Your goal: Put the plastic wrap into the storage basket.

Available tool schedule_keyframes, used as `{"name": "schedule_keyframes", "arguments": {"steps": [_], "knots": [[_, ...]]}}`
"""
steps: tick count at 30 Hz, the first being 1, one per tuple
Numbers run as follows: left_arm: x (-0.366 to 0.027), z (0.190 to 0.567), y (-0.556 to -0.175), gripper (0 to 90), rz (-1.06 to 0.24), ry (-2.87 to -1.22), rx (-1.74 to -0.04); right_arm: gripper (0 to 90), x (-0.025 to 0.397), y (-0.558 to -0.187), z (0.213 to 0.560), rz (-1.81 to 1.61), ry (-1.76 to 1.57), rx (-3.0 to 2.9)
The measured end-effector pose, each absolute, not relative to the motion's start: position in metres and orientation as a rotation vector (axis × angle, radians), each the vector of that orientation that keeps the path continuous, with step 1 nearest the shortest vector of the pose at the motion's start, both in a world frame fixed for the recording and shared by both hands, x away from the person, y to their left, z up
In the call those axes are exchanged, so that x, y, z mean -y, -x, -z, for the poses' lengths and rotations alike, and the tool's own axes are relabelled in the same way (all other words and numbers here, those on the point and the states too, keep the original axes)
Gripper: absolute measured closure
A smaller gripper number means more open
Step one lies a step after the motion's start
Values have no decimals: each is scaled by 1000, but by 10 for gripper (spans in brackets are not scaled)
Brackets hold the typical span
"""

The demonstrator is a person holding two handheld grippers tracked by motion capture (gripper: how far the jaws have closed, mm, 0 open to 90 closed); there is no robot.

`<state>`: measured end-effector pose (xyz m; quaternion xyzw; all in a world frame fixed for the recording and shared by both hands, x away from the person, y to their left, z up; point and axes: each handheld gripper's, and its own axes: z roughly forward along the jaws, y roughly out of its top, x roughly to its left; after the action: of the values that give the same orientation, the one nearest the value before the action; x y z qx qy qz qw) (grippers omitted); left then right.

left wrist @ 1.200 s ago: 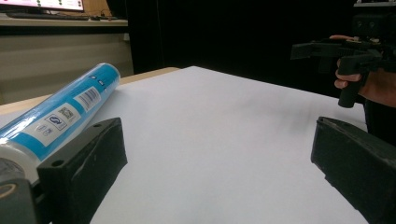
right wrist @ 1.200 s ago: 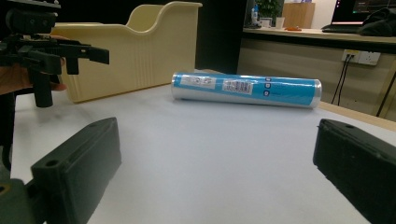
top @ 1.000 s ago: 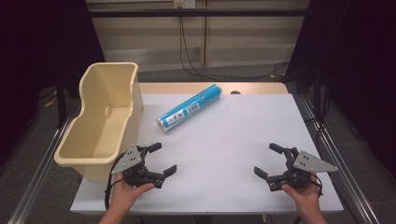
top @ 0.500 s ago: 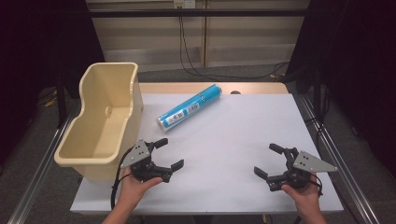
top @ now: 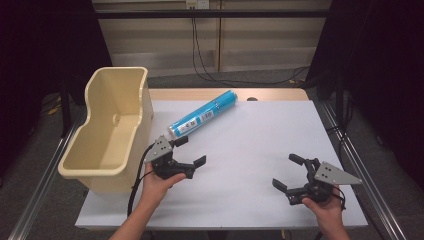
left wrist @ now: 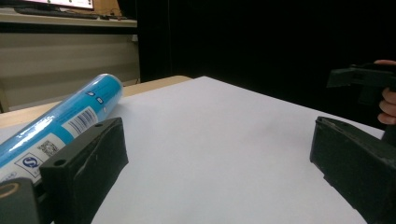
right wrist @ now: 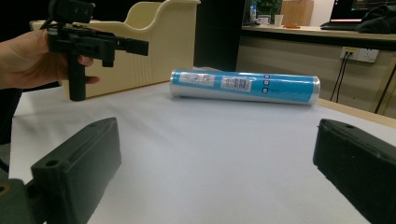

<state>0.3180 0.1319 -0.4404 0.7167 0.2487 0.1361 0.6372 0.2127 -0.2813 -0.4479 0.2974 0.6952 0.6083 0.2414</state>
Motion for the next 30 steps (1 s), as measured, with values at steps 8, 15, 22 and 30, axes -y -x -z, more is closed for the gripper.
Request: {"name": "schedule_keyframes", "arguments": {"steps": [8,15,22,30], "knots": [[-121,439,-338,36,-352,-1667,-579,7,282,-213,448,-1663,-814,-1902],[-110,437,-356,40,-364,-1697,-599,7,282,-212,448,-1660,-821,-1903],[-103,432,-373,43,-391,-1708,-627,8,282,-212,448,-1661,-820,-1903],[-96,429,-395,44,-415,-1755,-668,7,282,-213,448,-1662,-819,-1905]]}}
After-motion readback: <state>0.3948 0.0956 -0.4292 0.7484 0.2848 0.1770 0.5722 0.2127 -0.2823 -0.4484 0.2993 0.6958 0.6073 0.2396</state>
